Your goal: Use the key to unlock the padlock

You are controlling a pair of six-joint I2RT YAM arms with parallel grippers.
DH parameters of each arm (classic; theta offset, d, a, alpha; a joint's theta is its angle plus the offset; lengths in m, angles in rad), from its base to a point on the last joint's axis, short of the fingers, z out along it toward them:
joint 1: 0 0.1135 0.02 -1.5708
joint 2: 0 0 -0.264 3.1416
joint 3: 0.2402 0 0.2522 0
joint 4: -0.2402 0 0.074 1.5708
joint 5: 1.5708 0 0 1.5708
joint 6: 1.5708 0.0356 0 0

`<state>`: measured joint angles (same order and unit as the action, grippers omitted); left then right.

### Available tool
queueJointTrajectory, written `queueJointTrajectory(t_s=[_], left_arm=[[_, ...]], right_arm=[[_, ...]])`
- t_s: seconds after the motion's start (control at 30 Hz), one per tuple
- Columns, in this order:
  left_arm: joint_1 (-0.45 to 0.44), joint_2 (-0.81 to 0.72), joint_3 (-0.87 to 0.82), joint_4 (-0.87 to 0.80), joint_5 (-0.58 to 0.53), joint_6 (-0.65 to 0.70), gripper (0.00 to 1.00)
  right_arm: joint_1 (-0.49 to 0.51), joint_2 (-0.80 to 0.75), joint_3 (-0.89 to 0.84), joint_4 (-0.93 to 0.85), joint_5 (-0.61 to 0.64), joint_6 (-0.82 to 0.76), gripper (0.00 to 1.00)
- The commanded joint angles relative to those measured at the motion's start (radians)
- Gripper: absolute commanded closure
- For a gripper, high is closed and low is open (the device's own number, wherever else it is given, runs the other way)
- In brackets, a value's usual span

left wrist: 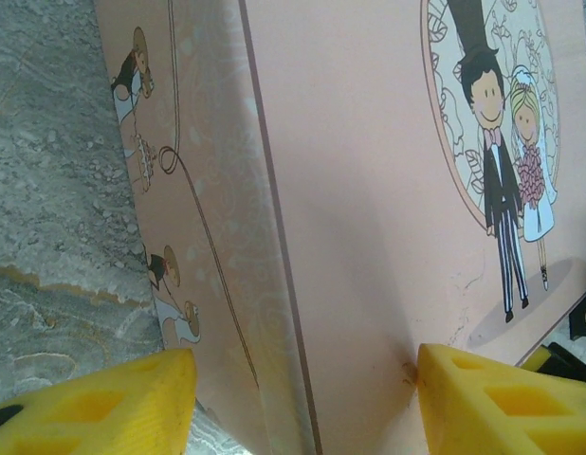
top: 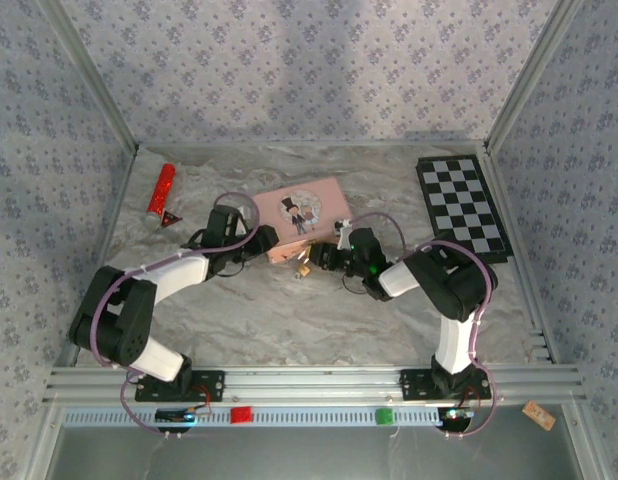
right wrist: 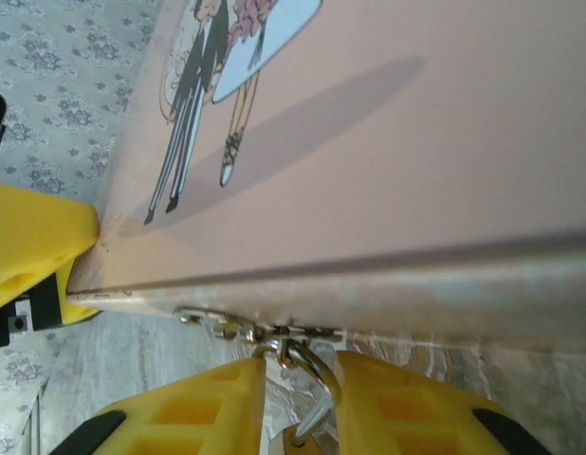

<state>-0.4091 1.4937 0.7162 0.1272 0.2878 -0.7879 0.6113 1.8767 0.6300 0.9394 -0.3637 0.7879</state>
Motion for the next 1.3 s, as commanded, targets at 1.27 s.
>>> queueJointTrajectory(t_s=[1.27], left_arm=[[-0.081,-0.073,-0.117,-0.073,-0.213,-0.143,0.42]], right_arm=[[-0.081,-0.075,-0.113,0.021,0.005,0.132,1.00]])
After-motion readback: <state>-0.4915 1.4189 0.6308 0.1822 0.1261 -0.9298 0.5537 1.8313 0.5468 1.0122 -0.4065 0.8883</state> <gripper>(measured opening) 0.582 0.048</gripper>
